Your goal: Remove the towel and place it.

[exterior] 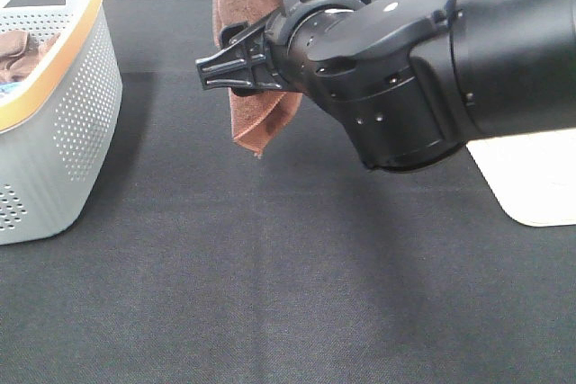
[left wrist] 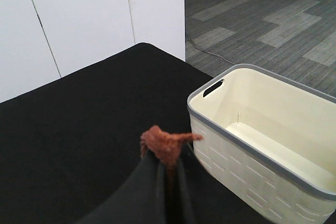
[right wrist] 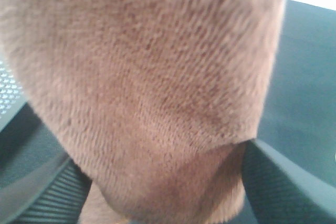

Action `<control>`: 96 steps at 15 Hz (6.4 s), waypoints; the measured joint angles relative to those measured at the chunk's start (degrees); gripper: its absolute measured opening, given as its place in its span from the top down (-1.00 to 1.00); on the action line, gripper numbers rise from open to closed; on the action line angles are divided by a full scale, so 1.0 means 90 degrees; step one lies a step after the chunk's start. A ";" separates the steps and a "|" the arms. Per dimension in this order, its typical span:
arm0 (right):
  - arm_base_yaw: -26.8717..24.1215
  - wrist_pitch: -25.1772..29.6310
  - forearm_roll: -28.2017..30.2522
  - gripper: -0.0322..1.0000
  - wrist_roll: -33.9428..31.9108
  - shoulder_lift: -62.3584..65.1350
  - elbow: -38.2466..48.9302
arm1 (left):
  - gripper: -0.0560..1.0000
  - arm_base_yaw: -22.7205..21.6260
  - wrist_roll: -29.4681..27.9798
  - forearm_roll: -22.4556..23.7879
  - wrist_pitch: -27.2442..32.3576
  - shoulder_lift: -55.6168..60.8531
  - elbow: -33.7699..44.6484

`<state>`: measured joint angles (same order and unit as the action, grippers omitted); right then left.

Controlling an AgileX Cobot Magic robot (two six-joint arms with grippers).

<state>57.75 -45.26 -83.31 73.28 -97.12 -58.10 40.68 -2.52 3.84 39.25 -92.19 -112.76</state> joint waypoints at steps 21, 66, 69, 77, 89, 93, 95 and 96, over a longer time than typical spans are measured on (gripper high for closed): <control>0.0000 0.0216 -0.1802 0.94 0.2979 0.1458 0.0000 | 0.89 0.0000 -0.0166 0.2897 0.0095 -0.0637 0.0000; -0.4011 0.3196 -0.1821 0.94 0.5761 -0.2209 -0.1458 | 0.89 -0.2158 -0.0427 0.0618 0.0910 -0.3953 0.0000; -0.4004 0.3457 -0.1821 0.94 0.5532 -0.1611 -0.0694 | 0.89 -0.1929 -0.0083 0.0388 0.2285 -0.3953 0.0000; -0.4004 0.3578 -0.1833 0.92 0.5029 -0.1413 0.0624 | 0.89 -0.1254 -0.0064 0.0337 0.3291 -0.3915 0.0000; -0.4004 0.4310 -0.1840 -0.39 0.4081 -0.0567 0.2063 | 0.67 -0.0834 -0.0146 0.0000 0.3336 -0.3240 0.2247; -0.4004 0.4304 -0.1840 -0.39 0.4017 -0.0185 0.2457 | 0.09 -0.0834 -0.0166 -0.0013 0.3336 -0.3240 0.2279; -0.4004 0.4297 -0.1840 -0.39 0.3864 0.0089 0.2757 | -0.07 -0.0834 -0.0166 -0.0146 0.3336 -0.3234 0.2279; -0.4004 0.4304 -0.1840 -0.39 0.3782 0.0236 0.2846 | -0.08 -0.0834 -0.0166 -0.0178 0.3336 -0.3209 0.2279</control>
<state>21.72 -6.53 -99.87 107.31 -95.00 -32.49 33.17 -4.01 2.23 69.27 -121.07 -92.25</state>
